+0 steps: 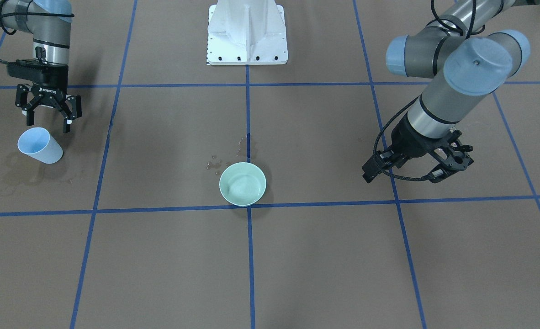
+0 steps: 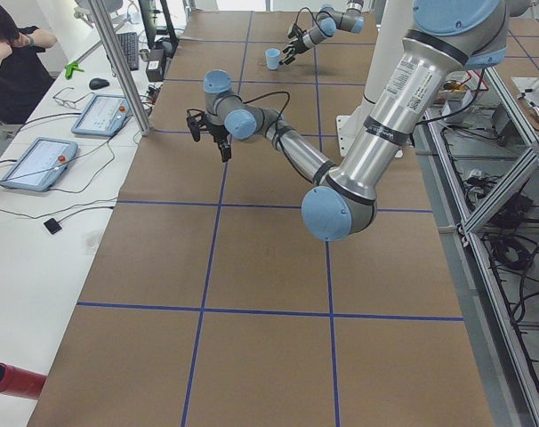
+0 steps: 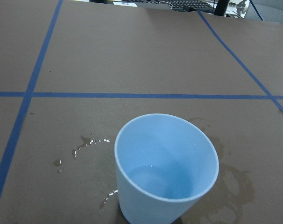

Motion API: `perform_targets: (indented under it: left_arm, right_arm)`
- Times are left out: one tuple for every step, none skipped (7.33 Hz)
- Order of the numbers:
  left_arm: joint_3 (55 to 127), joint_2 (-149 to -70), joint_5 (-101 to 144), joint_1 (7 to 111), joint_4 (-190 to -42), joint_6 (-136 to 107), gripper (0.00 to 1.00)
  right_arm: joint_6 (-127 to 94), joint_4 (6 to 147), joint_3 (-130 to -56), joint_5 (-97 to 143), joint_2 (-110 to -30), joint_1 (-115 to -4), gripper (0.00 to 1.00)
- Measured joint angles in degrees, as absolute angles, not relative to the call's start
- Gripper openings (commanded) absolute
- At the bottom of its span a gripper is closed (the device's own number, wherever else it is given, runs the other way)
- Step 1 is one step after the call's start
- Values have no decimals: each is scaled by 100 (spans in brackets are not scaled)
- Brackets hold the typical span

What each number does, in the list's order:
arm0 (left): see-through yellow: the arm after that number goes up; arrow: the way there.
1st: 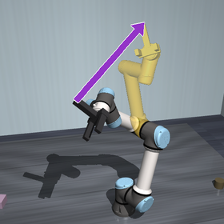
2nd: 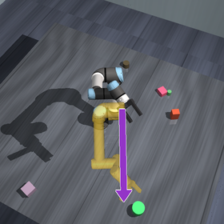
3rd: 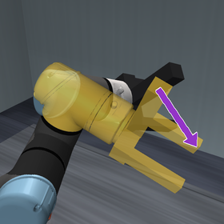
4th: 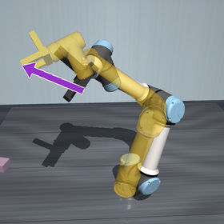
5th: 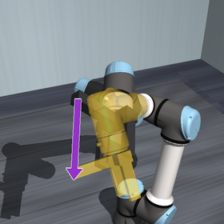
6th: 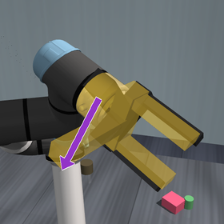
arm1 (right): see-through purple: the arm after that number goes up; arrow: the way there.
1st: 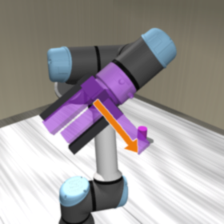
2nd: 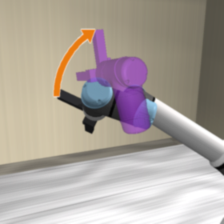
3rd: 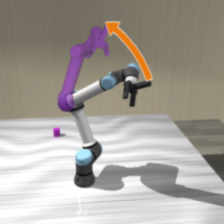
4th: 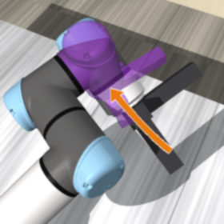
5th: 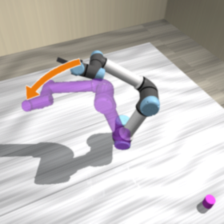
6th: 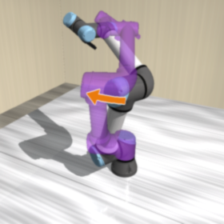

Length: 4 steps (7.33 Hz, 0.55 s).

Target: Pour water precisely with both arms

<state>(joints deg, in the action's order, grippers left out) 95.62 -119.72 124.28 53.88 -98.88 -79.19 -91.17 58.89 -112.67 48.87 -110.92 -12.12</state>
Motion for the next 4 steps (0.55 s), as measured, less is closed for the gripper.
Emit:
perform_targets:
  left_arm:
    - [9562,-11971,12428,5388,-9888,-7919,100]
    - [9560,-11972,12428,5388,-9888,-7921,100]
    - [9554,-11973,12428,5388,-9888,-7925,100]
    - [9547,-11975,12428,5388,-9888,-7927,100]
  right_arm:
    - [-9115,5889,-11202,4849,-11080,-1212,98]
    - [-9115,5889,-11148,4833,-11046,-1211,98]
    - [-9114,5889,-11091,4826,-10981,-1210,98]
    - [-9102,5889,-11032,4823,-10921,-1211,98]
